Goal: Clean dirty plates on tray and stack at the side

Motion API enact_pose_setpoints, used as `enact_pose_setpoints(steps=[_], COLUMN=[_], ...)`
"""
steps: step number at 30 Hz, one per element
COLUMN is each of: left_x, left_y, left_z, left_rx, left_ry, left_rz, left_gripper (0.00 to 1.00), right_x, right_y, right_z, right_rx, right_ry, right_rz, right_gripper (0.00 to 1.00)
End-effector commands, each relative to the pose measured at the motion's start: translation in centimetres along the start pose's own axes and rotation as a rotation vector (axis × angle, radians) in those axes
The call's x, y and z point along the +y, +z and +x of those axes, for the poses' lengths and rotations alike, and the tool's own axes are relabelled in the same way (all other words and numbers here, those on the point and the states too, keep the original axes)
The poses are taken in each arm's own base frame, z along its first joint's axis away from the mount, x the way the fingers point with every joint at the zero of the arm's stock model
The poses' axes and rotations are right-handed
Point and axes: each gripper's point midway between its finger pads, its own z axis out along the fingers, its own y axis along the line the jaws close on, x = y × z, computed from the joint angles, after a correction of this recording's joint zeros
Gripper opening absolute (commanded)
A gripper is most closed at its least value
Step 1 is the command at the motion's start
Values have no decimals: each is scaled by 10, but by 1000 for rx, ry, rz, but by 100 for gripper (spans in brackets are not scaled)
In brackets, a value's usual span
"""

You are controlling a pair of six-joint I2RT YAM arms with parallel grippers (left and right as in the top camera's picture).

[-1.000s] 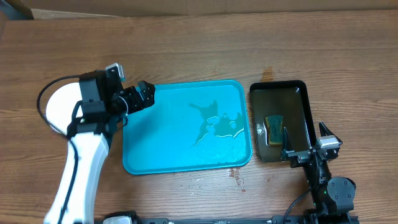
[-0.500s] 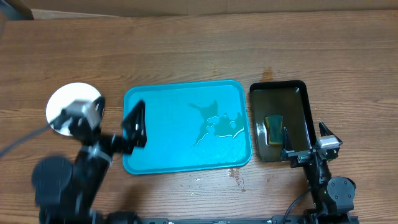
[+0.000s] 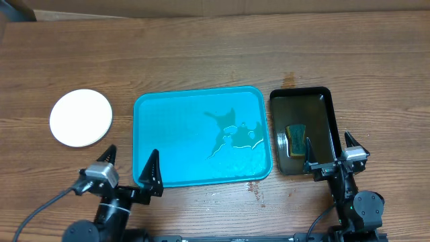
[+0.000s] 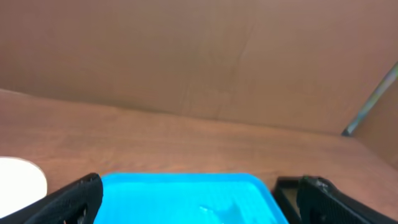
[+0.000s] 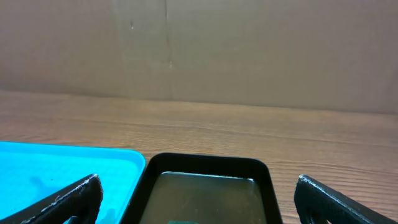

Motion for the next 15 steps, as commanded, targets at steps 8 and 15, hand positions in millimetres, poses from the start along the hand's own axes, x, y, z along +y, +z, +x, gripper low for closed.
enact_pose_setpoints(steps=[8,15], left_x=[-10,23], left_y=[-4,14], left_z=[-57,-24], left_rx=[-507,-480], left_ry=[117,81], left_rz=[95,-28], left_gripper=[100,100], right_x=[-1,-1], right_y=[0,0], right_z=[1,1], right_rx=[-7,-7], right_ry=[-4,-4], right_rz=[5,5], right_gripper=[100,100])
